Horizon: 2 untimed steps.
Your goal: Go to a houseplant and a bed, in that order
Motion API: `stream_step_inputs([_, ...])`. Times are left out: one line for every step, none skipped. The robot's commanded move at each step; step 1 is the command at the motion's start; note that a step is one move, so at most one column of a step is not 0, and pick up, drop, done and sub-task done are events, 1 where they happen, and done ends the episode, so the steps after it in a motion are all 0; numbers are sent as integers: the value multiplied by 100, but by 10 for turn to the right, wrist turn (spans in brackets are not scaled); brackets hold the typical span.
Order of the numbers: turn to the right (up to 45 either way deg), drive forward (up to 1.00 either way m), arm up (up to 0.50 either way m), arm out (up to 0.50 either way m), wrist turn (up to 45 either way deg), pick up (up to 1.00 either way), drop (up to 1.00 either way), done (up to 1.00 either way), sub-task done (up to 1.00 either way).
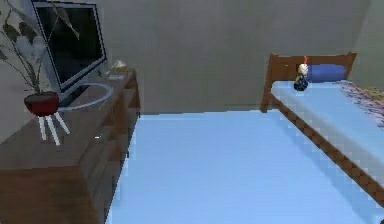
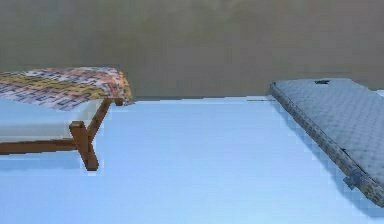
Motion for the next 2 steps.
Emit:
stream_step_inputs([0, 35, 0, 0, 0, 0, 0, 0, 0])
stream_step_inputs([-450, 0, 0, 0, 0, 0, 0, 0, 0])
